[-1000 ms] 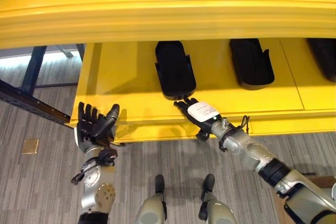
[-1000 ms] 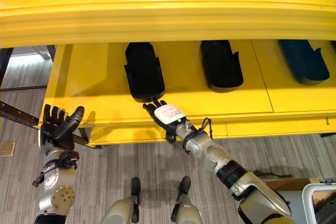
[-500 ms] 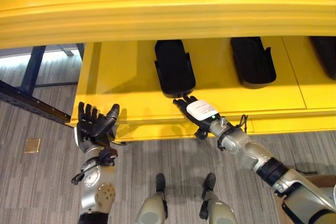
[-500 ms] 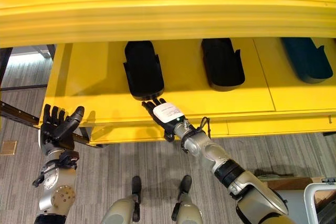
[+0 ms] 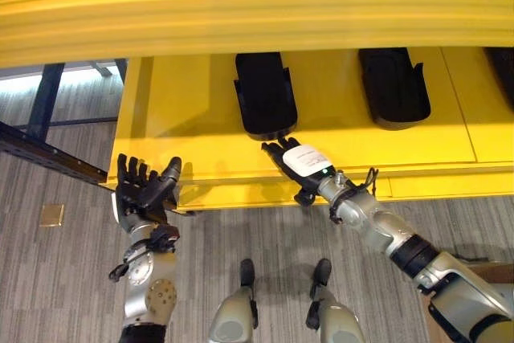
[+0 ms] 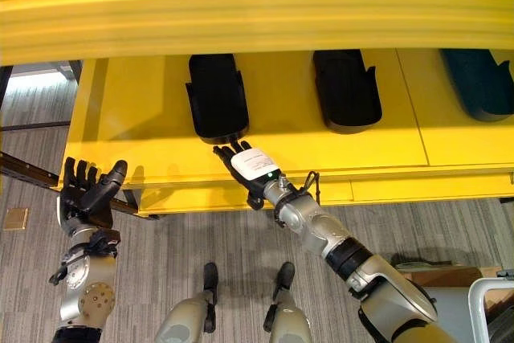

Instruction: Move parts from the plastic box to the shelf.

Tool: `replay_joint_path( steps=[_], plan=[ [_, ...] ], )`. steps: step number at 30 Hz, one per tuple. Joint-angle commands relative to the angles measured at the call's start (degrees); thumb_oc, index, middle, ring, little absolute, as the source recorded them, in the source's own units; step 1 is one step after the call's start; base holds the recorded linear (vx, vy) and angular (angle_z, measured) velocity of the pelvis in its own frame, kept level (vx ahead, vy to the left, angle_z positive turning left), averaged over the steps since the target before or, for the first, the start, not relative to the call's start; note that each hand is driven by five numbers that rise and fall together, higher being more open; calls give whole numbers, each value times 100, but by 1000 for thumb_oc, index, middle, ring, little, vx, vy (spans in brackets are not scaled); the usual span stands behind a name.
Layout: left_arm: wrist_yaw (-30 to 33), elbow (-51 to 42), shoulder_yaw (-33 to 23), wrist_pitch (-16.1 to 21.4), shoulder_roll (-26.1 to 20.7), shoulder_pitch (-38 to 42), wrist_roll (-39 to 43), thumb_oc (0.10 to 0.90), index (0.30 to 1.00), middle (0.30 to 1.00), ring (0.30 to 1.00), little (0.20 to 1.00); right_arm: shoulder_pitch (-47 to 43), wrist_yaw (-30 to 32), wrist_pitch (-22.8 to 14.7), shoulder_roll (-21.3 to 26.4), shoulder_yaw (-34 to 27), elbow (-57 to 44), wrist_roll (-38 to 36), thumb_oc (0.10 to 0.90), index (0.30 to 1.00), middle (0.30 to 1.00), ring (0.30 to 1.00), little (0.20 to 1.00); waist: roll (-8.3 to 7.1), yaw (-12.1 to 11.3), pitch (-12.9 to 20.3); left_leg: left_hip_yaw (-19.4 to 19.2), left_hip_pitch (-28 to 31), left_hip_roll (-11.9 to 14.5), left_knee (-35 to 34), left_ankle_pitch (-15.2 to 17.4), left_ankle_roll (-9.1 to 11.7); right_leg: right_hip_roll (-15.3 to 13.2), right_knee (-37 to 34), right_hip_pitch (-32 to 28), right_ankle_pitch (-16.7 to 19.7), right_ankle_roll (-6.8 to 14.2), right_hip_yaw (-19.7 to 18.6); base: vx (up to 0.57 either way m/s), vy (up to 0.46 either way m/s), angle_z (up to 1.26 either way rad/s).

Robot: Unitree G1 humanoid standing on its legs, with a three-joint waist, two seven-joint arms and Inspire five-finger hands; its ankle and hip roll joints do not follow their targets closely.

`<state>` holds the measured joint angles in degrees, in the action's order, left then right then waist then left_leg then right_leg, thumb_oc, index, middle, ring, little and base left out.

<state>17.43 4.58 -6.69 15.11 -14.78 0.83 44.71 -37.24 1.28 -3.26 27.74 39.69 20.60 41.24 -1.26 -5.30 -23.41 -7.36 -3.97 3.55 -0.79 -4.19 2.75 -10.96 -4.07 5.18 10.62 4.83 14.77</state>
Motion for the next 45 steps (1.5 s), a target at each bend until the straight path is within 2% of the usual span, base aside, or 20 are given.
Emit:
replay_joint_path(
  steps=[1, 34, 40, 45],
  plan=[
    [-6, -689, -94, 633, -586, 114, -189, 900, 1000, 1000, 1000, 1000, -726, 178, -162, -443, 137, -47, -259, 900, 1000, 1000, 1000, 1000, -422, -270, 217, 148, -315, -261, 715, 713, -202, -1088, 695, 137, -143, 656, -345, 0, 0, 0],
    [97, -699, -128, 668, -600, 122, -226, 900, 1000, 1000, 1000, 1000, -850, 187, -142, -558, 190, -86, -299, 900, 1000, 1000, 1000, 1000, -439, -344, 131, 165, -416, -287, 872, 776, -240, -1130, 780, 202, -174, 649, -357, 0, 0, 0],
    [114, -716, -166, 636, -603, 106, -267, 900, 1000, 1000, 1000, 1000, -669, 283, -136, -337, -63, -450, -353, 900, 1000, 1000, 1000, 1000, -461, -278, 130, 137, -408, -277, 877, 778, -241, -1123, 786, 211, -174, 647, -380, 0, 0, 0],
    [161, -763, -300, 572, -621, 97, -376, 900, 1000, 1000, 1000, 1000, -284, 358, -233, 150, -458, -1327, -365, 900, 1000, 1000, 1000, 1000, -511, -165, 125, 118, -384, -263, 879, 790, -233, -1110, 802, 215, -180, 648, -410, 0, 0, 0]
  ],
)
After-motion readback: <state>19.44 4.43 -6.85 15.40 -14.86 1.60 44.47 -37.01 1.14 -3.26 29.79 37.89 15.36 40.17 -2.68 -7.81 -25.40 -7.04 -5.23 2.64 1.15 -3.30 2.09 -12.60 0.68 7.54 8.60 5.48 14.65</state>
